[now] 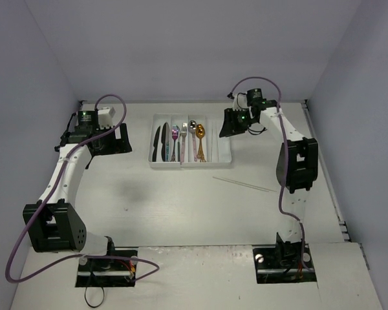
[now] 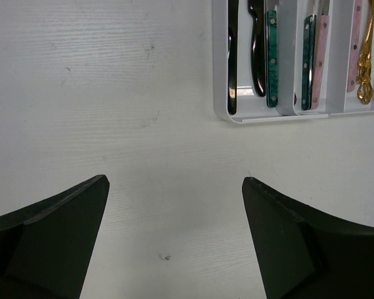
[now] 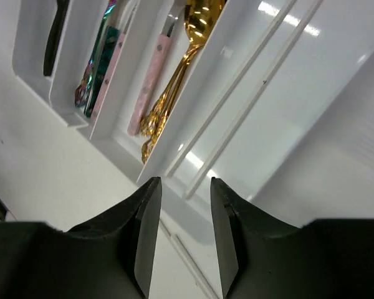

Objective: Sort the eating utensils into containers

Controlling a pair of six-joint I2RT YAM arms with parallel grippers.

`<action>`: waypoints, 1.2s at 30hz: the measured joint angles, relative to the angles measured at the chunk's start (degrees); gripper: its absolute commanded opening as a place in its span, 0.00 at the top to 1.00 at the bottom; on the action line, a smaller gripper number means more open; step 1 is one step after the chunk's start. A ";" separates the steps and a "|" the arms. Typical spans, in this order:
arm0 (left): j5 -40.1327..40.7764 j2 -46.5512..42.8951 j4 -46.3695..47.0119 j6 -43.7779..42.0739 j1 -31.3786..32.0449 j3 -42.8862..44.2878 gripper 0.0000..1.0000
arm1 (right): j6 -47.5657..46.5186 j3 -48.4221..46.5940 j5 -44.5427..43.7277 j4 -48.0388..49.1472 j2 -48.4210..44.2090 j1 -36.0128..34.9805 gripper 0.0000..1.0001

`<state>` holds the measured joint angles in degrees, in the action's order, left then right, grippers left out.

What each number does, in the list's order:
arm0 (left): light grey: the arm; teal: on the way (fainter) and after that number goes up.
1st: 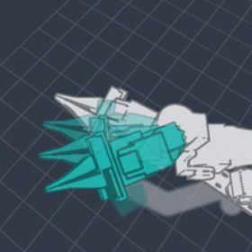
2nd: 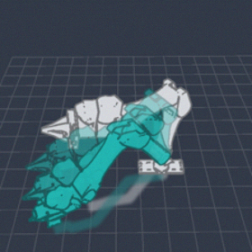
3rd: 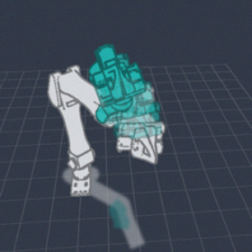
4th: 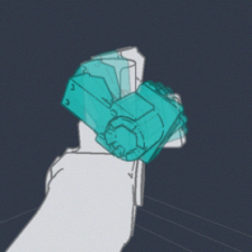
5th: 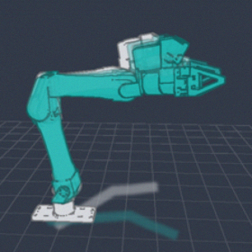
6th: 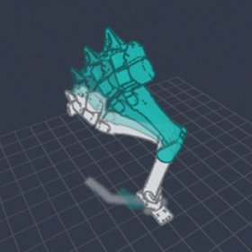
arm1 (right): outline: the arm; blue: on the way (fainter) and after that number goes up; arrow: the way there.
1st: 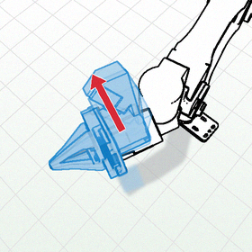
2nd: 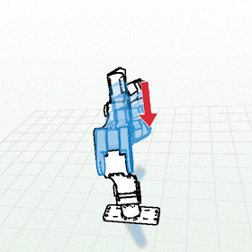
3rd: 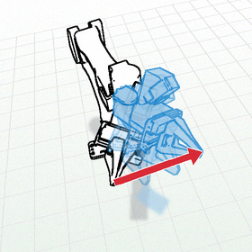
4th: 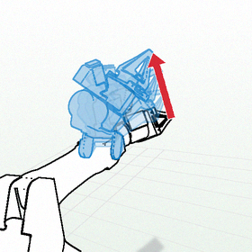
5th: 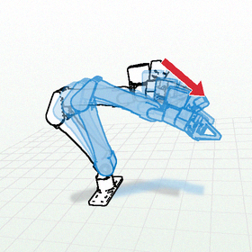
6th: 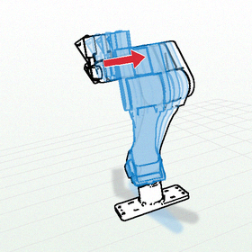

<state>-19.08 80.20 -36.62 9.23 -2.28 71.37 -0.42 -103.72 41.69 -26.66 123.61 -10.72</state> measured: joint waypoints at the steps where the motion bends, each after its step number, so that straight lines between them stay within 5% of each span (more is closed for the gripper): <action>1: -0.13 0.21 0.04 0.00 0.00 0.28 0.13 | -2.97 0.09 -0.30 -1.24 -2.22 0.30 0.70; 6: -0.92 1.67 0.36 0.23 0.00 1.26 0.13 | -24.80 10.88 -9.35 -4.56 -20.20 -3.53 0.75; 11: -2.16 3.15 0.65 0.79 0.00 1.40 0.13 | -40.58 20.72 -17.79 -8.39 -30.41 -19.93 0.73; 16: -2.64 3.37 0.70 0.91 0.02 1.71 0.13 | -46.13 24.49 -22.07 -11.02 -26.53 -26.97 0.70; 36: -3.14 0.23 0.87 0.79 0.00 1.95 0.13 | -45.71 18.29 -25.38 -10.62 -8.93 -25.69 0.60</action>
<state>-22.22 80.43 -35.75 10.03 -2.28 73.32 -46.13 -85.42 16.31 -37.28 114.68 -36.41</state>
